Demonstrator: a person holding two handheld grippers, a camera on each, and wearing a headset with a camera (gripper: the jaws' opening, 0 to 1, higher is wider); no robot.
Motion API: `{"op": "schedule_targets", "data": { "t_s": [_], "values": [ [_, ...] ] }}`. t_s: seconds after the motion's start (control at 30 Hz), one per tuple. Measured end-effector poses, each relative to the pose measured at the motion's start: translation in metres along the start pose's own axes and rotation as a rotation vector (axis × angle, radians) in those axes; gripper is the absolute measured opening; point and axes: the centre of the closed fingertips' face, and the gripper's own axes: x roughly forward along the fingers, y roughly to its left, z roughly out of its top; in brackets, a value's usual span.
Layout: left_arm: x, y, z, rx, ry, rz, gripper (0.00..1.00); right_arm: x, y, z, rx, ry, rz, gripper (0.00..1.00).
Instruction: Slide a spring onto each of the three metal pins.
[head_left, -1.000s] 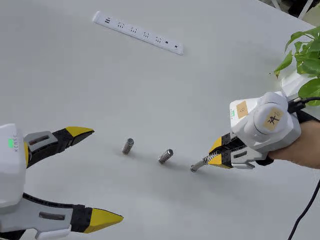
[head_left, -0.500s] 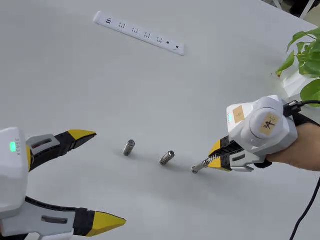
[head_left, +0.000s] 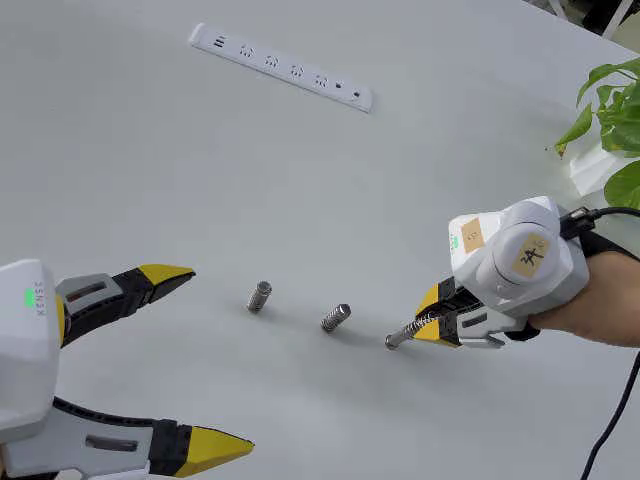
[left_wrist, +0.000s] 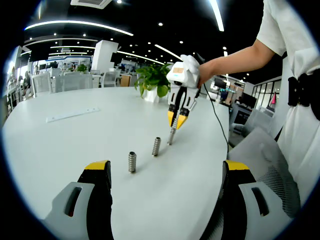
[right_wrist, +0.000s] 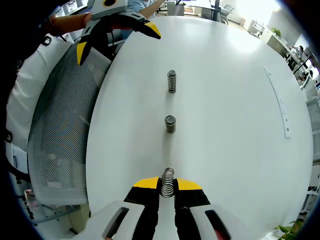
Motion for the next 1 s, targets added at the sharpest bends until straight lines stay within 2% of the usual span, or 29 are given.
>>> {"op": "schedule_targets", "data": {
  "t_s": [1.0],
  "values": [
    [0.0, 0.001, -0.005, -0.014, 0.002, 0.005, 0.9, 0.022, 0.002, -0.003, -0.016, 0.002, -0.01, 0.08]
  ]
}}
